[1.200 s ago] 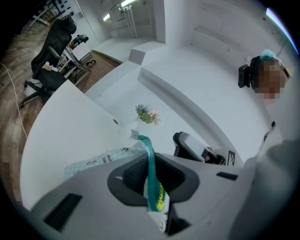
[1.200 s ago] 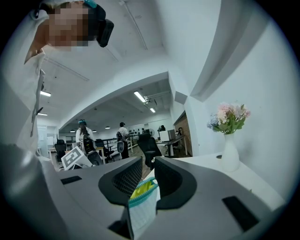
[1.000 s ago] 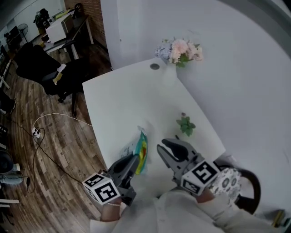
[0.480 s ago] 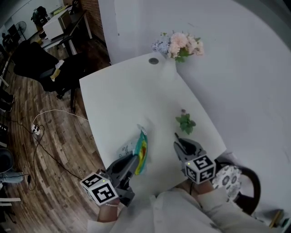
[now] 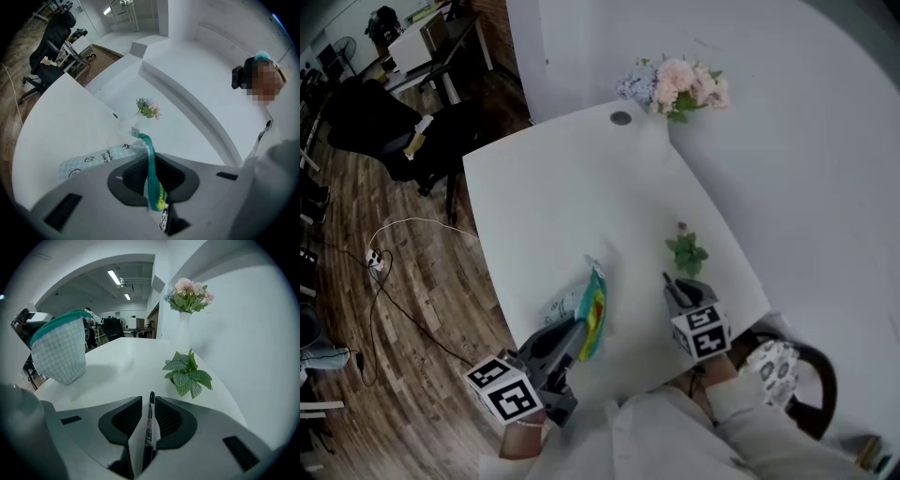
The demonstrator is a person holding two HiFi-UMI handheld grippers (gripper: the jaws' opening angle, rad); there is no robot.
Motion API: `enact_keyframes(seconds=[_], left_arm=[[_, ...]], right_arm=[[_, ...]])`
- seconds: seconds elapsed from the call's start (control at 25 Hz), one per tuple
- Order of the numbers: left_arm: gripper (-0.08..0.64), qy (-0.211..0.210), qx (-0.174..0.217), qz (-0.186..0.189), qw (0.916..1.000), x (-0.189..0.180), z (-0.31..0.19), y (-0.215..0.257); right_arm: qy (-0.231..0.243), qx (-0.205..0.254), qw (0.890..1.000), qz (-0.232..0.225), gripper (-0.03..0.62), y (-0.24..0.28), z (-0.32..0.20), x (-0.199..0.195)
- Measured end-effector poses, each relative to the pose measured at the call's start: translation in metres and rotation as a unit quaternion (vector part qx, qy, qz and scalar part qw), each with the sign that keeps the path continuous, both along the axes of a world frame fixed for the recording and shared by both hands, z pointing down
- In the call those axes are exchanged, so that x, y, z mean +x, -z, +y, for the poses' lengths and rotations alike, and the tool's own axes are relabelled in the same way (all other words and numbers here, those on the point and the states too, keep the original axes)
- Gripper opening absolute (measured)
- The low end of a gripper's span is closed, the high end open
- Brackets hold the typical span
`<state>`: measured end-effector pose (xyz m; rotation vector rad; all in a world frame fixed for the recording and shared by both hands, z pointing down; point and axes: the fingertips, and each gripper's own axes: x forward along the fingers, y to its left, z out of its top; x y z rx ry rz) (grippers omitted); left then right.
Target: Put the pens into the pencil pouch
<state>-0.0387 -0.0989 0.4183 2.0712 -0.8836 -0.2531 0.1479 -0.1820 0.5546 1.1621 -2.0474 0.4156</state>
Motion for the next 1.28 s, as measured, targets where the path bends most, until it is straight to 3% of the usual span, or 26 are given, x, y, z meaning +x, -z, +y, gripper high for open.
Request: enact_keyframes(seconds=[0.4,0.76,1.08,1.28], left_arm=[[0.043,0.006,-0.001,0.0,1.0,0.0,-0.002,-0.002],[0.044,0.005,0.002,0.0,1.0,0.0,-0.002,-0.001],[0.044,0.013,0.01,0.001,0.9999,-0.007,0.003,0.001],[0.044,0.018,0.018,-0.001,0.9997,-0.009,0.005,0.003]], right_arm=[[-0.019,-0.033,0.999,0.012,0.064,-0.016,-0.006,0.006],[0.023,-0.03,0.999,0.006,0.04,-0.015,-0.001,-0.003],[0.061,0.023,0.996,-0.064,0.04,0.035,0.007,-0.039],[0.082,0.074,0.987,-0.119,0.04,0.088,0.007,-0.067]])
